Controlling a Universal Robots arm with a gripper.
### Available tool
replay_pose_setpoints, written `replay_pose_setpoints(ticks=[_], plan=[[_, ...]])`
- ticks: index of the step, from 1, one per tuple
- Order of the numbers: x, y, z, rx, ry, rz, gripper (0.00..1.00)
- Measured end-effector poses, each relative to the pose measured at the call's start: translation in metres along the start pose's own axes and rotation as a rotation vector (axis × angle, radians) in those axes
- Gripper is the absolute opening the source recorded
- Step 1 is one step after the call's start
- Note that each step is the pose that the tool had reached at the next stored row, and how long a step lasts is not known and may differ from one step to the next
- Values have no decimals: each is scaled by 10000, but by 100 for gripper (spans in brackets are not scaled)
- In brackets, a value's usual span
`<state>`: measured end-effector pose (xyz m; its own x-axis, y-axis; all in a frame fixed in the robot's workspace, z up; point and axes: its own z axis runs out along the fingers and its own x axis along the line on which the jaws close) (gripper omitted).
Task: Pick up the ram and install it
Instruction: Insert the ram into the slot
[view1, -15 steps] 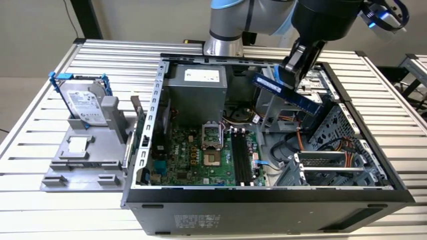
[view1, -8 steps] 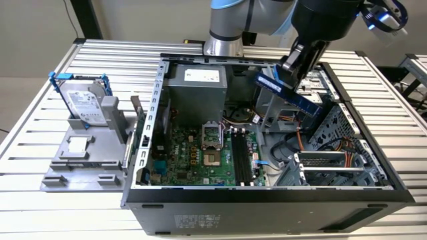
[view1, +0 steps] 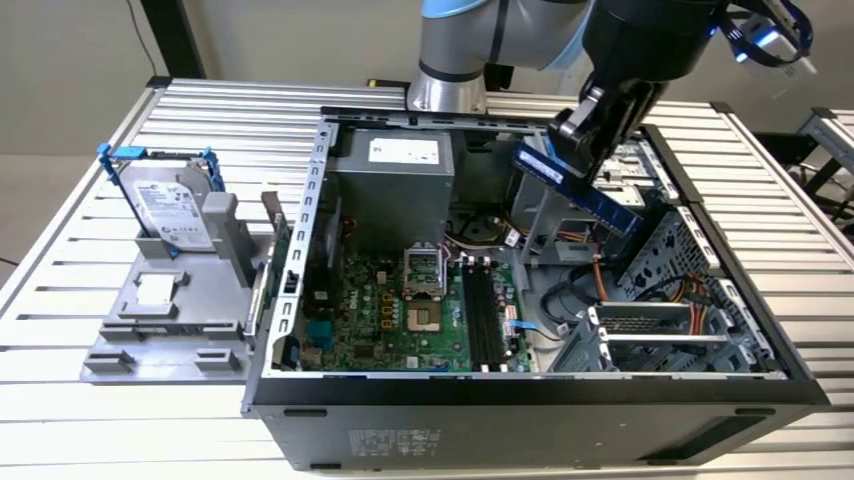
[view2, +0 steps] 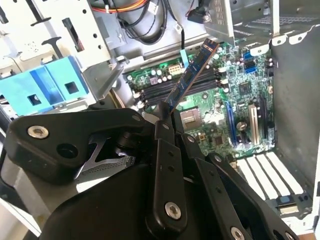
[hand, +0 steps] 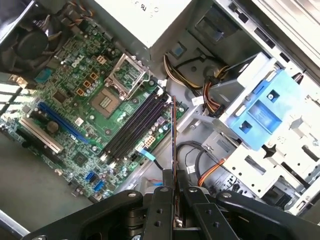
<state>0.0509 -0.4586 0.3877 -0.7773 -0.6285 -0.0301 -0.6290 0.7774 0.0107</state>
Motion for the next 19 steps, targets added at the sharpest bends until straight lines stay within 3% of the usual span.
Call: replay_pose_setpoints(ticks=[19], plan=[[4,4,0,39,-14,1317,0]])
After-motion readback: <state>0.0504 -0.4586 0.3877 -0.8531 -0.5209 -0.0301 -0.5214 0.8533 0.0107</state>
